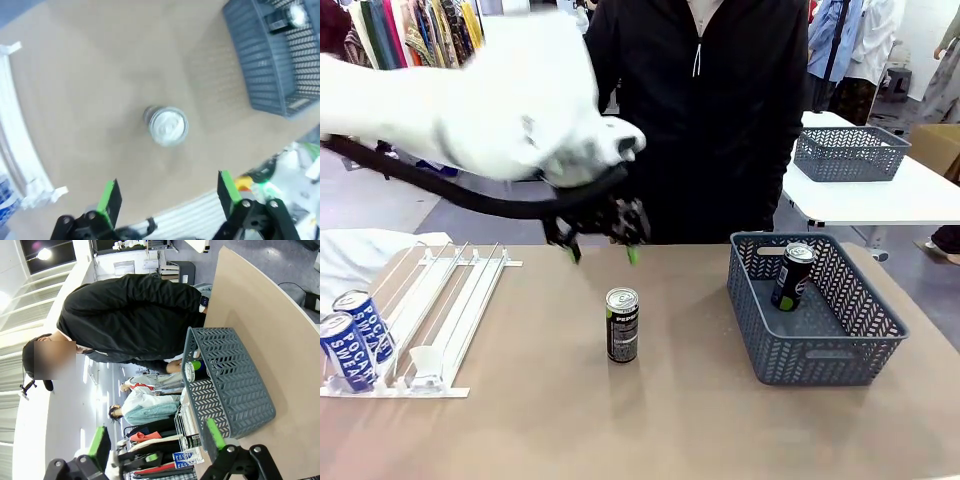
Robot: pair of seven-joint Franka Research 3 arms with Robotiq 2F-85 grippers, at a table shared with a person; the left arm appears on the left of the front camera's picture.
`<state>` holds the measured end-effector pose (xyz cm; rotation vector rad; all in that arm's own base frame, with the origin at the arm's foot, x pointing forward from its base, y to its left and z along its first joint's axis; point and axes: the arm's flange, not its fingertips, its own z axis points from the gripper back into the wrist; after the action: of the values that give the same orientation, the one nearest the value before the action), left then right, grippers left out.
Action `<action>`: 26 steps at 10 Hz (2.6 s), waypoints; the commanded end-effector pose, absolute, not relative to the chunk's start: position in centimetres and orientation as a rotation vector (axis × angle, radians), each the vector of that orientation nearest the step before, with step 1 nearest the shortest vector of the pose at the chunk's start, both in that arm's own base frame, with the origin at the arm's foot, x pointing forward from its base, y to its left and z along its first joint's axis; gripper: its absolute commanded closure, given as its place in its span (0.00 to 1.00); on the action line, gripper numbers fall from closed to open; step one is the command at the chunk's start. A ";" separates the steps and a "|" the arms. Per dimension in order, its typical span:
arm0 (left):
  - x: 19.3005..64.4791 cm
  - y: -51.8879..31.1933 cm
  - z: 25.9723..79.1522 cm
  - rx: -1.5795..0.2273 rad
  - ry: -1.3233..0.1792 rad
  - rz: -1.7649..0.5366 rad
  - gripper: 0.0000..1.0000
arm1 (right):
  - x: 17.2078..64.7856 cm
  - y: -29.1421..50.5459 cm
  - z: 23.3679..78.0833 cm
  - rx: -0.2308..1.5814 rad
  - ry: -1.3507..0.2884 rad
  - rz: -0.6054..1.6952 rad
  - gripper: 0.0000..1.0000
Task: Retrieve and store the cans from the dispenser.
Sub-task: Pick up the last remaining can from one row of the Automatic Can Dispenser and place it in the middle of the table, then pick up one can from the Automatic Can Dispenser and place it in the middle of the table.
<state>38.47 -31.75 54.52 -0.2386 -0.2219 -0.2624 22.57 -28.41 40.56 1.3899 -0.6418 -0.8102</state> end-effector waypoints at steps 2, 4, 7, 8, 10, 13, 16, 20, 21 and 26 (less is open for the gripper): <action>35.2 -14.9 59.4 -0.432 -0.211 -0.229 0.00 | 22.4 -28.3 41.0 1.394 -0.639 -0.809 0.00; 34.2 -3.8 60.3 -0.720 -0.190 -0.253 0.00 | 22.4 -28.3 41.0 1.394 -0.639 -0.809 0.00; 32.7 10.0 55.4 -1.079 -0.248 -0.051 0.00 | 22.4 -28.3 41.0 1.394 -0.639 -0.809 0.00; 31.9 12.5 53.4 -1.164 -0.256 -0.005 0.00 | 22.4 -28.3 41.0 1.394 -0.639 -0.809 0.00; 31.6 12.0 51.0 -1.187 -0.276 -0.014 0.00 | 22.4 -28.3 41.0 1.394 -0.639 -0.809 0.00; 30.3 14.6 52.6 -1.151 -0.269 0.005 0.00 | 22.4 -28.3 41.0 1.394 -0.639 -0.809 0.00; 30.3 14.6 52.6 -1.151 -0.269 0.005 0.00 | 22.4 -28.3 41.0 1.394 -0.639 -0.809 0.00; 30.3 14.6 52.6 -1.151 -0.269 0.005 0.00 | 22.4 -28.3 41.0 1.394 -0.639 -0.809 0.00; 30.3 14.6 52.6 -1.151 -0.269 0.005 0.00 | 22.4 -28.3 41.0 1.394 -0.639 -0.809 0.00; 28.9 12.8 53.3 -0.767 -0.297 -0.134 0.00 | 22.4 -28.3 41.0 1.394 -0.639 -0.809 0.00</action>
<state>30.19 13.78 52.87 -0.9733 -0.2551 -0.0561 22.53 -28.45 40.55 1.3897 -0.6428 -0.8115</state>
